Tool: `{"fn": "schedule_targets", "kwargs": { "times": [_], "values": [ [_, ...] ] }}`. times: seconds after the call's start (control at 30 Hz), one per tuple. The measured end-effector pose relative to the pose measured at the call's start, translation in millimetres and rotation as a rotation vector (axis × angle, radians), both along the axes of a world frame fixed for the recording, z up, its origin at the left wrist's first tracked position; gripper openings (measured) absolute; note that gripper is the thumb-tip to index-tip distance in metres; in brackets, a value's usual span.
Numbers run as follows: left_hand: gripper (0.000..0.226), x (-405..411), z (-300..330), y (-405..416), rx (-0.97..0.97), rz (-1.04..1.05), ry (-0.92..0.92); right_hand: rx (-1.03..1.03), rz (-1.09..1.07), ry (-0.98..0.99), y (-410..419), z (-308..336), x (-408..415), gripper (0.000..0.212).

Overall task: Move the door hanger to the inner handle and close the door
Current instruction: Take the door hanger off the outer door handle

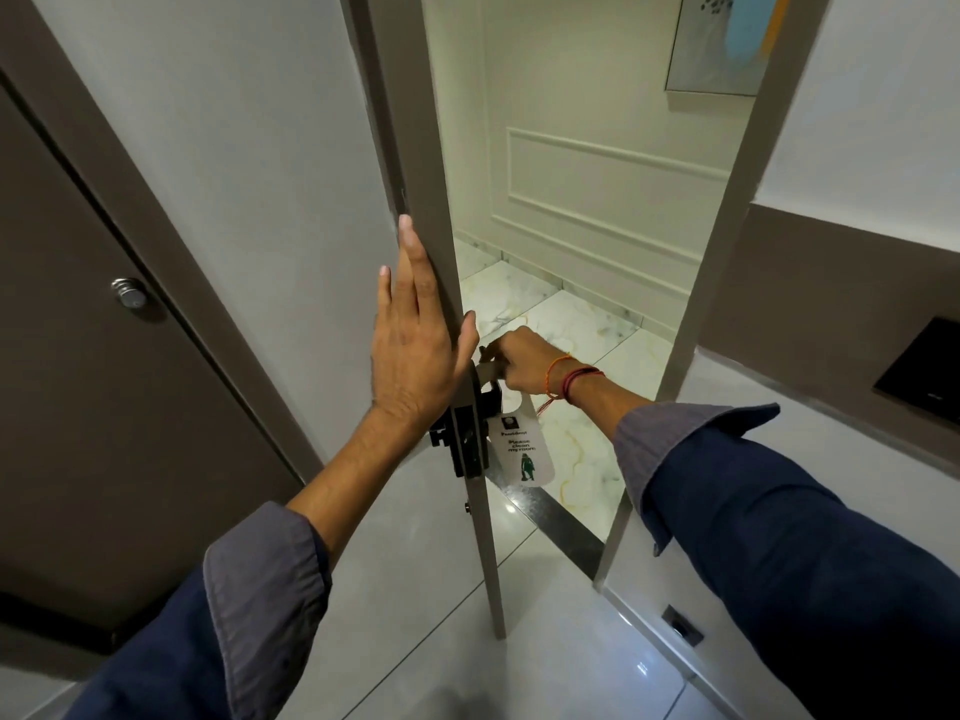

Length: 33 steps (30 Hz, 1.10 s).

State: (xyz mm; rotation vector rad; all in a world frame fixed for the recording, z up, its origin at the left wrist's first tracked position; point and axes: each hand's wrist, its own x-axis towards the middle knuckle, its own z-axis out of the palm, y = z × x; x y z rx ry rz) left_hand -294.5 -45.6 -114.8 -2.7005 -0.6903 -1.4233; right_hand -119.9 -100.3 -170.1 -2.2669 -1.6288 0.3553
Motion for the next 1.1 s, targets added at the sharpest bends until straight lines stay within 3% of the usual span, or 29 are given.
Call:
{"fn": "schedule_targets", "kwargs": {
  "times": [0.3, 0.47, 0.57, 0.63, 0.73, 0.83, 0.9, 1.0, 1.1],
  "values": [
    [0.107, -2, -2, 1, 0.077, 0.109, 0.049, 0.087, -0.128, -0.018, 32, 11, 24, 0.051],
    [0.078, 0, 4, -8, 0.215, 0.244, 0.094, 0.132, -0.194, 0.01, 46, 15, 32, 0.046],
    [0.078, 6, 1, -14, 0.318, 0.297, 0.118, 0.185, -0.232, 0.005, 41, 22, 36, 0.055],
    [0.077, 11, 2, -21, 0.337, 0.267, 0.089, 0.223, -0.249, 0.03, 31, 27, 39, 0.06],
    [0.078, 22, -3, -35, 0.341, 0.129, 0.075, 0.285, -0.28, 0.072, 8, 34, 46, 0.049],
    [0.076, 40, -10, -48, 0.247, -0.013, 0.126, 0.302, -0.298, 0.055, -19, 47, 51, 0.037],
    [0.069, 53, -16, -53, 0.11, -0.065, 0.242, 0.294, -0.339, 0.052, -38, 61, 53, 0.034],
    [0.077, 74, -25, -69, -0.139, -0.162, 0.463, 0.307, -0.459, 0.051, -81, 81, 54, 0.032],
    [0.068, 93, -40, -92, -0.229, -0.202, 0.548, 0.352, -0.613, 0.085, -127, 97, 56, 0.029]
  ]
}}
